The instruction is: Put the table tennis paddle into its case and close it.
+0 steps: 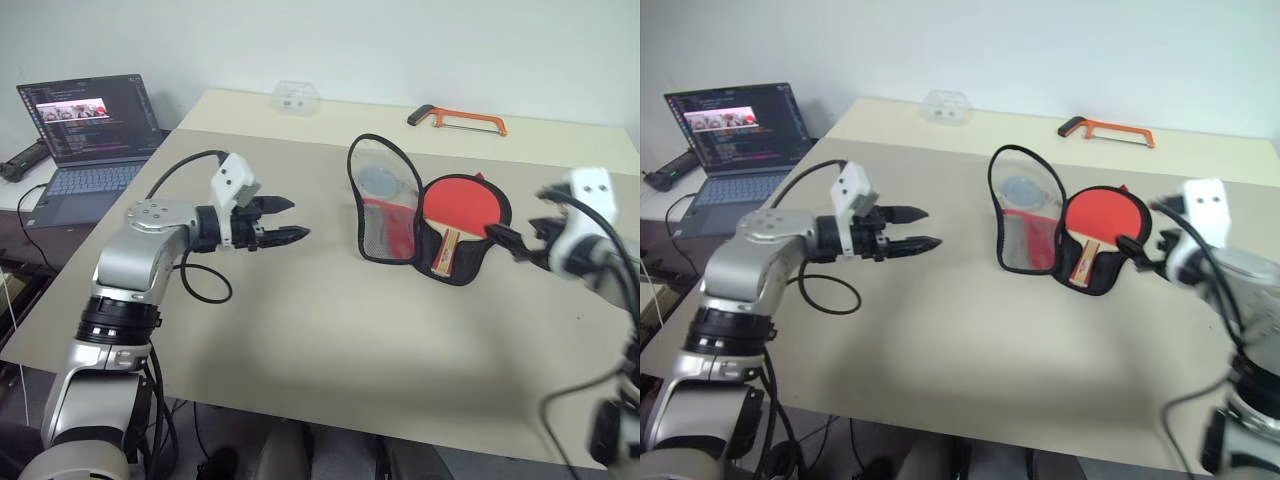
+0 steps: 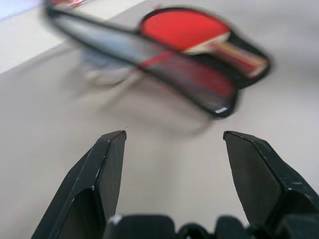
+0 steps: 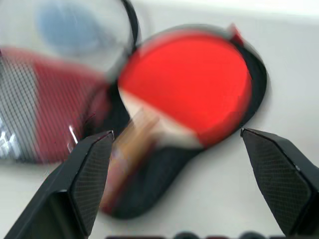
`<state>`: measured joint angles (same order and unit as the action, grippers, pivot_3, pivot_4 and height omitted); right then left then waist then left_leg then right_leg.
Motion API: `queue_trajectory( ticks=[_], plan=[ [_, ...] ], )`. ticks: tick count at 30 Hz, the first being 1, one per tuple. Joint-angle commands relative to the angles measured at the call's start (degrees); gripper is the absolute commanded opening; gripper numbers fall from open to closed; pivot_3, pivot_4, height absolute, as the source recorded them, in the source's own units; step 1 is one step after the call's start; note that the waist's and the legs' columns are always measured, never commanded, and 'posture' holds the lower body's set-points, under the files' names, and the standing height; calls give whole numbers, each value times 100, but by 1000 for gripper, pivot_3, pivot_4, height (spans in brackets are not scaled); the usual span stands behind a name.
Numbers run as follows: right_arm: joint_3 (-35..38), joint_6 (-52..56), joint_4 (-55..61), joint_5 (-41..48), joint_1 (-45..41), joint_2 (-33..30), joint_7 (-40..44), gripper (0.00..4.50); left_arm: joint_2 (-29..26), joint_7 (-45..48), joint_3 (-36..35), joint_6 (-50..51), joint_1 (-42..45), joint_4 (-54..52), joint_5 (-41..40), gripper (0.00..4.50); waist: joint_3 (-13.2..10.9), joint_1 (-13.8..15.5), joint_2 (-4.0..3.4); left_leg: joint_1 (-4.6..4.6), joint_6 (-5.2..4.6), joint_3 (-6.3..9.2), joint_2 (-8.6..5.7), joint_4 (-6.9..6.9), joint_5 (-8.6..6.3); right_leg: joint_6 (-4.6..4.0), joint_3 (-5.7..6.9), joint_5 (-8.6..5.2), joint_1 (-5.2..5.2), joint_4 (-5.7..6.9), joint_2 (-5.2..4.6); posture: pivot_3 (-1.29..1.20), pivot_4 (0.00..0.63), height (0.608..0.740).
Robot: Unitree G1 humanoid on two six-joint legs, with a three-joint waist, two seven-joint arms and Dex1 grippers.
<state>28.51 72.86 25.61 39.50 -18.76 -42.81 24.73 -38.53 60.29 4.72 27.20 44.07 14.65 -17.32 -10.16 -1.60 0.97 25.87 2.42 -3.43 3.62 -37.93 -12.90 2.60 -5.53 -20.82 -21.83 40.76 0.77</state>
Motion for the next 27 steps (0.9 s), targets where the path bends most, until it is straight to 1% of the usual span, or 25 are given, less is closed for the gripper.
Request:
queue_trajectory(
  ticks=[1, 3, 5, 7, 8, 10, 11, 12, 17, 18, 23, 27],
  plan=[
    [756, -1787, -403, 39, 877, -272, 1908, 4474, 377, -244, 160, -501, 314, 707, 360, 3399, -2, -8, 3, -5, -1, 1, -1, -4, 0, 0, 0, 0, 7, 1, 0, 0, 150, 740],
    [953, -2232, -686, 114, 1274, -355, 2473, 4474, 515, -261, 215, -729, 413, 1032, 521, 3399, -7, -21, 12, -12, -5, 5, -4, -14, 1, 1, 3, 1, 26, -1, 0, 0, 150, 740],
    [1273, -2805, -1024, 153, 1781, -434, 3255, 4474, 740, -295, 320, -955, 532, 1424, 689, 3399, -10, -41, 17, -20, -5, 2, -4, -16, 2, 0, -3, 1, 32, 2, 0, 0, 150, 740],
    [1531, -3172, -1287, 226, 1956, -477, 3634, 4474, 911, -316, 423, -1152, 674, 1807, 875, 3399, -10, -37, 18, -31, -5, 6, -2, -16, 2, 0, 1, 1, 41, 4, 4, 0, 150, 740],
    [1586, -3286, -1365, 229, 2024, -523, 3754, 4492, 998, -350, 423, -1193, 766, 1996, 928, 3221, -11, -41, 18, -36, -5, 5, -2, -15, 2, 0, 0, 1, 45, 5, 5, 0, 150, 740],
    [1631, -3437, -1426, 228, 2135, -582, 3904, 4500, 1148, -369, 441, -1284, 927, 2307, 1032, 2799, -11, -38, 19, -47, -5, 3, -2, -16, 2, 0, -4, 1, 53, 10, 5, 0, 150, 740],
    [1626, -3486, -1425, 232, 2173, -596, 3931, 4500, 1210, -365, 463, -1351, 993, 2436, 1098, 2487, -11, -38, 20, -51, -5, 4, -2, -15, 2, 0, -3, 1, 57, 10, 5, 0, 150, 740],
    [1603, -3527, -1383, 239, 2209, -601, 3935, 4500, 1276, -375, 468, -1393, 1065, 2566, 1145, 2067, -12, -36, 21, -55, -5, 5, -2, -15, 2, 0, -3, 1, 64, 10, 6, 0, 150, 740],
    [1603, -3489, -971, 473, 2449, -609, 3955, 4500, 1518, -433, 416, -1555, 1318, 3011, 1313, 294, -12, -25, 21, -64, -3, 4, -2, -13, 3, 1, -3, 1, 73, 8, 5, 0, 150, 740],
    [1638, -3491, -932, 503, 2501, -608, 3954, 4500, 1581, -462, 421, -1587, 1353, 3081, 1349, 28, -12, -22, 21, -64, -3, 5, -2, -13, 3, 1, -2, 1, 74, 8, 5, 0, 150, 740],
    [1699, -3563, -878, 573, 2664, -607, 3914, 4500, 1800, -588, 465, -1747, 1501, 3469, 1552, 28, -14, -9, 23, -64, -3, 6, -3, -15, 4, 1, 0, 1, 77, 7, 4, 0, 150, 740],
    [1678, -3633, -848, 590, 2661, -537, 3747, 4500, 2358, -970, 378, -1721, 1660, 3654, 1544, 28, -14, -6, 24, -66, -3, 5, -4, -15, 3, 1, -1, 1, 80, 7, 4, 0, 150, 740]
  ],
)
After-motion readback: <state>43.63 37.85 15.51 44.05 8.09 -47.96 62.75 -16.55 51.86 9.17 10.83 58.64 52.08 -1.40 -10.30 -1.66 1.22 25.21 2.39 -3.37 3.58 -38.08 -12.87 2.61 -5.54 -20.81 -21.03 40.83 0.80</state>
